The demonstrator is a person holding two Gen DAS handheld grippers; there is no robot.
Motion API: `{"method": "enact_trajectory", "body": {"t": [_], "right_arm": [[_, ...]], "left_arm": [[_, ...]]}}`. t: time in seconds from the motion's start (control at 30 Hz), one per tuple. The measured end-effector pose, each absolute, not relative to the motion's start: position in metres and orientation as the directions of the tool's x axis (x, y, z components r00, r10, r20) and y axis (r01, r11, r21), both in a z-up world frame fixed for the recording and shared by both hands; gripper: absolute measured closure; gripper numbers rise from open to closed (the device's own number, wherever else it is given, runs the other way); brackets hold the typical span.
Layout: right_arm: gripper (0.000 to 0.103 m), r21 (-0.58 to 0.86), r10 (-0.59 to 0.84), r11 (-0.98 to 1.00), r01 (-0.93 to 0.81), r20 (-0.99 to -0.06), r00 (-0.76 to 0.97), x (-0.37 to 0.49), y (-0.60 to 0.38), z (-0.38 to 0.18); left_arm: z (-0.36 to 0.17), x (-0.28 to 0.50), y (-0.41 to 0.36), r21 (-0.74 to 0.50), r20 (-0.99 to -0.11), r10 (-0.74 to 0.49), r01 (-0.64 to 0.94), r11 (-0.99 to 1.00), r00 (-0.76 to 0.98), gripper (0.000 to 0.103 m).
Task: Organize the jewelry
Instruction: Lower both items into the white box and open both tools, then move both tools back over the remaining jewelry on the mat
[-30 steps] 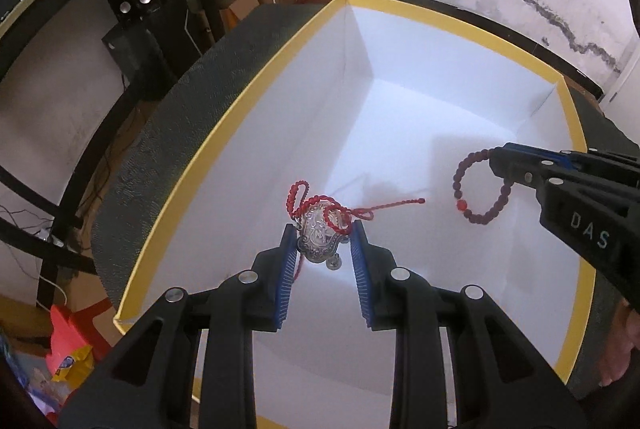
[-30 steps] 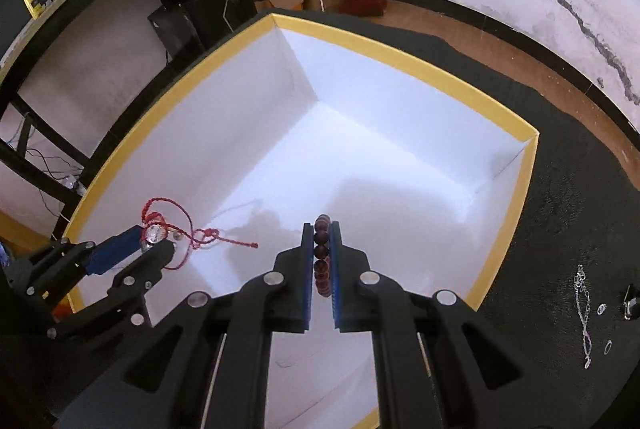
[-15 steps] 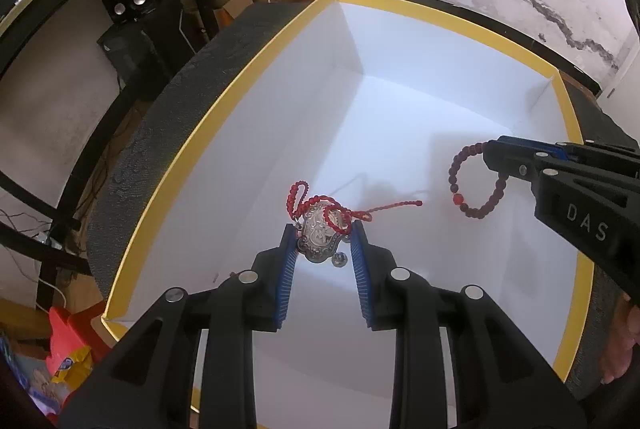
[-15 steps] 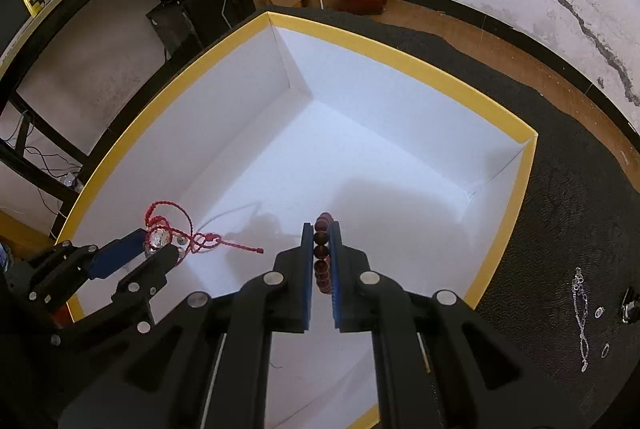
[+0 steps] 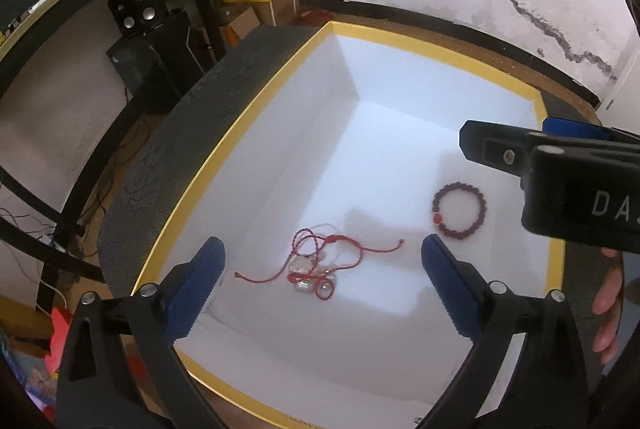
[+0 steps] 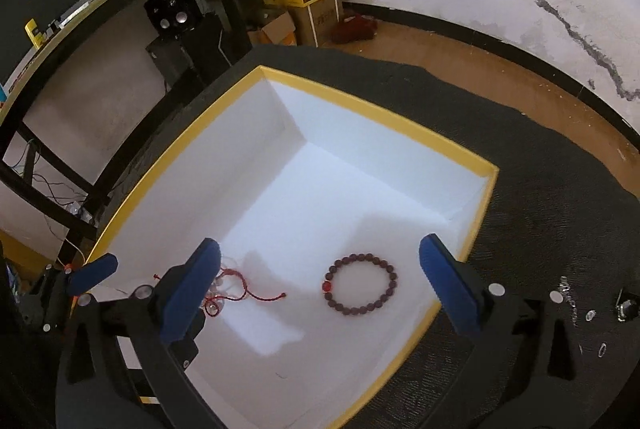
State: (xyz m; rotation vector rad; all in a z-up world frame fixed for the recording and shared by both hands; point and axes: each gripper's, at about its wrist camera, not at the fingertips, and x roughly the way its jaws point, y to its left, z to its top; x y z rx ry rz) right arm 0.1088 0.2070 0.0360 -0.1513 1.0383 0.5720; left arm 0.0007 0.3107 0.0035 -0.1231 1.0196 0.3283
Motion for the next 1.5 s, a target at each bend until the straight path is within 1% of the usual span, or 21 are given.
{"method": "enact_trajectory", "body": {"t": [0.13,0.27,0.37,0.5,0.6,0.7,0.77,0.83,0.9,0.97,1.1,1.13,1.23,1.33,1.5], "right_arm": [[0.007,0.153,0.398,0.845,-0.513,-0.82,0.412,0.101,0.175,0.063],[0.007,0.143,0.413,0.852,-0.504,-0.774,0.48,0.085,0.109,0.092],[0.007,0.102,0.37,0.886,-0.452,-0.741,0.56,0.072,0.043,0.105],[0.007,0.039,0.27,0.938,-0.344,-0.705,0.656,0.058,-0.045,0.104],[0.007,0.027,0.18,0.974,-0.226,-0.699,0.692,0.051,-0.115,0.087],[0.007,0.046,0.121,0.991,-0.128,-0.724,0.679,0.05,-0.168,0.057],[0.007,0.033,0.079,0.996,-0.08,-0.734,0.675,0.047,-0.193,0.036],[0.007,-0.009,0.025,0.999,-0.047,-0.74,0.672,0.041,-0.216,0.011],[0.007,-0.042,0.002,0.998,-0.052,-0.759,0.652,0.039,-0.23,-0.01],[0.007,-0.041,0.008,0.997,-0.066,-0.784,0.621,0.042,-0.238,-0.024],[0.007,-0.075,-0.002,0.993,-0.091,-0.784,0.621,0.056,-0.252,-0.036],[0.007,-0.062,0.007,0.994,-0.09,-0.789,0.614,0.06,-0.256,-0.039],[0.007,-0.022,0.029,0.997,-0.077,-0.794,0.607,0.073,-0.257,-0.039],[0.007,-0.011,0.038,0.997,-0.077,-0.796,0.604,0.092,-0.252,-0.045],[0.007,0.002,0.052,0.996,-0.09,-0.824,0.564,0.117,-0.249,-0.063]], "left_arm": [[0.021,-0.009,0.302,0.059,-0.83,0.225,-0.321,0.945,0.511,0.007],[0.05,-0.025,0.274,0.086,-0.774,0.242,-0.281,0.956,0.585,0.007],[0.071,-0.033,0.239,0.076,-0.736,0.209,-0.228,0.971,0.644,0.007],[0.077,-0.028,0.189,0.027,-0.727,0.129,-0.16,0.987,0.674,0.007],[0.066,-0.017,0.149,0.007,-0.727,0.072,-0.098,0.995,0.683,0.007],[0.044,0.002,0.104,0.003,-0.728,0.024,-0.032,0.999,0.685,0.007],[0.026,0.014,0.082,0.011,-0.735,0.007,0.002,1.0,0.678,0.007],[0.003,0.029,0.058,0.025,-0.744,-0.011,0.045,0.999,0.668,0.007],[-0.022,0.041,0.037,0.03,-0.754,-0.036,0.089,0.996,0.656,0.007],[-0.044,0.054,0.021,0.046,-0.766,-0.044,0.122,0.991,0.642,0.007],[-0.085,0.085,-0.002,0.075,-0.778,-0.045,0.162,0.984,0.627,0.007],[-0.091,0.092,-0.005,0.081,-0.781,-0.041,0.166,0.983,0.623,0.007],[-0.106,0.112,-0.01,0.057,-0.794,-0.055,0.163,0.985,0.605,0.007],[-0.117,0.128,-0.014,0.062,-0.813,-0.049,0.17,0.984,0.58,0.006],[-0.121,0.141,-0.015,0.03,-0.813,-0.071,0.163,0.986,0.578,0.006]]}}
